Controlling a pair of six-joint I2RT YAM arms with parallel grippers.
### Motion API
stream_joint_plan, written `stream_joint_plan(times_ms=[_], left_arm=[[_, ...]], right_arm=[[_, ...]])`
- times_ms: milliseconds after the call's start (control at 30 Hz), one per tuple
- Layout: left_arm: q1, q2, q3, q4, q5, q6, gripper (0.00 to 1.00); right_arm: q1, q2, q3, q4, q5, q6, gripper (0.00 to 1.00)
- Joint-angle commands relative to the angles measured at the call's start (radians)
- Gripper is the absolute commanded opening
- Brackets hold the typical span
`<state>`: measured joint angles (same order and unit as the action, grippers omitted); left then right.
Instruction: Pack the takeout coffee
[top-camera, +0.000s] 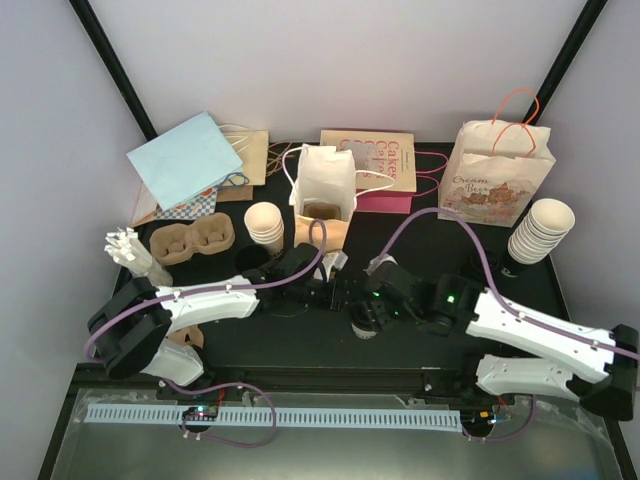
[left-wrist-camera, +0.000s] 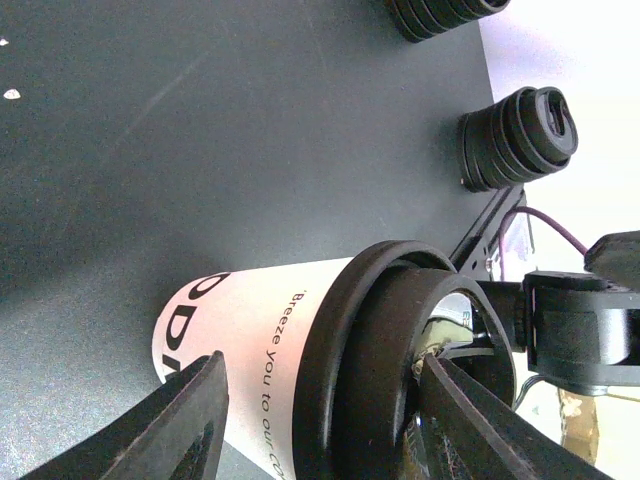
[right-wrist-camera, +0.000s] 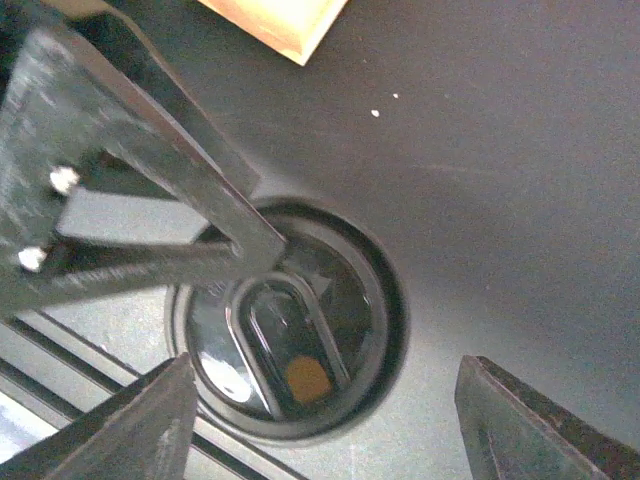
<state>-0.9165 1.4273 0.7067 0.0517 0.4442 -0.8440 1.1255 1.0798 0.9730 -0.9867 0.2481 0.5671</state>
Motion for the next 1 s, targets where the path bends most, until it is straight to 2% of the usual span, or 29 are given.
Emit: stream_joint_plan(times_ms=[0,267,400,433,567,967], left_arm=[[-0.016,0.016,0.033,-0.079,-0.033,0.027,0.54],[-0.024,0.019,0.040,-0.091,-0.041,0.033,0.53],[-0.025,0.016,0.040,-0.098,-0.050,0.034,0.52],[-0.025,0.016,0.040,-0.098,-0.050,0.034,0.52],[-0.025,0.019,0.040,-0.100,-0.051,0.035,0.51],[-0.025,0.029,0.048,-0.103,-0.046,0.038,0.50]], right_arm=[[-0.039,-0.119,-0.090,0.015,-0.064,0.118,0.70],[-0.182,-0.288,-0.228,0.074,-0.211,0.167,0.50],[-0.201,-0.323,-0.272,0.130,-0.262,0.207,0.25],[-0.203,-0.323,-0.279,0.143,-0.270,0.213,0.22],[-0.217,-0.301,-0.292,0.159,-0.277,0.213,0.18],[-0.260,-0.265,-0.323,0.176,-0.298,0.196,0.13]])
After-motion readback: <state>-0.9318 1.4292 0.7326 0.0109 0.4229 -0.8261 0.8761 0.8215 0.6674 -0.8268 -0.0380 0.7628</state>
